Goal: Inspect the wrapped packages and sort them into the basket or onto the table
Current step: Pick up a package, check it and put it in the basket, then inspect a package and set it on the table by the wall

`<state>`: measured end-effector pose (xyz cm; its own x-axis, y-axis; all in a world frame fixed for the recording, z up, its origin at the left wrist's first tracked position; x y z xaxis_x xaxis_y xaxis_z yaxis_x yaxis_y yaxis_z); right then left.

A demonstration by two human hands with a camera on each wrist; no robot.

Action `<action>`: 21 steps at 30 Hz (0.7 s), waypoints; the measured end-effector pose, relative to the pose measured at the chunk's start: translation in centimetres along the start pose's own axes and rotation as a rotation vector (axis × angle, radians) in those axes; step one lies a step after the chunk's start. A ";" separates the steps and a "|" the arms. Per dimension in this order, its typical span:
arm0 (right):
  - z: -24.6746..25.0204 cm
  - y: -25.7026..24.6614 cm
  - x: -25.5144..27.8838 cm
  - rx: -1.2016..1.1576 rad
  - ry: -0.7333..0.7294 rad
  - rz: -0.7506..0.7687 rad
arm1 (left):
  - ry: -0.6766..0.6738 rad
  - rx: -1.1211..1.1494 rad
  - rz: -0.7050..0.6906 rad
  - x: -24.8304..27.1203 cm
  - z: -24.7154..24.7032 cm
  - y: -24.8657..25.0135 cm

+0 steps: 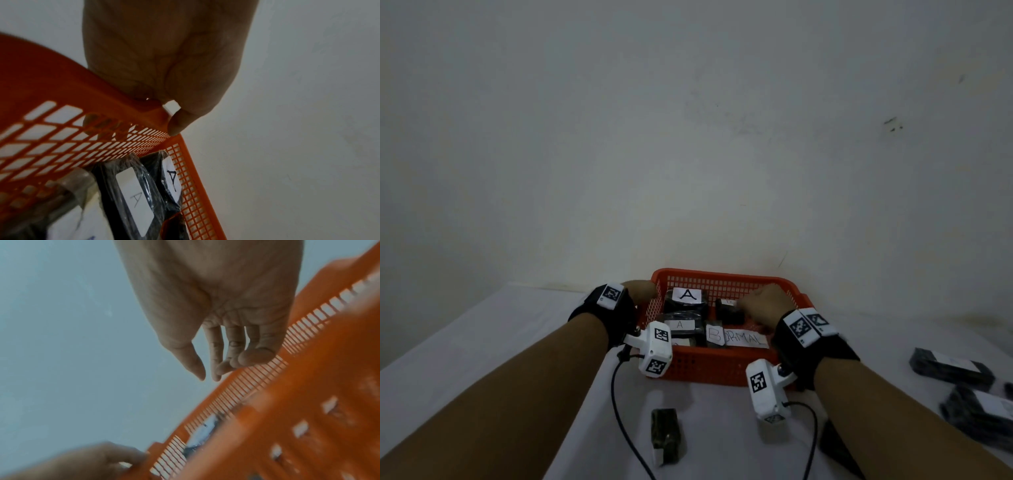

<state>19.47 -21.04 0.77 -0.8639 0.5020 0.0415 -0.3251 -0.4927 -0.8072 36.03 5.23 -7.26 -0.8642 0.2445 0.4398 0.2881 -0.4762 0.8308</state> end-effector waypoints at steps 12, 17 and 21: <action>4.6 -0.6 10.5 -0.124 0.003 0.261 | 0.433 -0.609 -0.517 18.7 -1.2 7.7; 6.4 2.5 14.6 0.003 -0.032 0.239 | 0.288 -0.655 -0.809 25.1 -9.0 8.6; 8.2 5.5 16.7 0.074 -0.054 0.191 | 0.067 -0.733 -0.903 28.6 -16.1 7.7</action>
<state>0.09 -21.18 1.82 -0.9312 0.3566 -0.0753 -0.1789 -0.6273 -0.7579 6.89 -5.04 6.26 -0.6595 0.7094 -0.2486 -0.7322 -0.5313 0.4262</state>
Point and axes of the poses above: each hand's wrist, its own x-axis away from the middle knuckle, its own z-axis out of the back of the hand, y = z × x, the point moved 9 cm from there along -x, towards the middle knuckle, and after that the axes turned 4 degrees about -x, right-handed, at the moved point
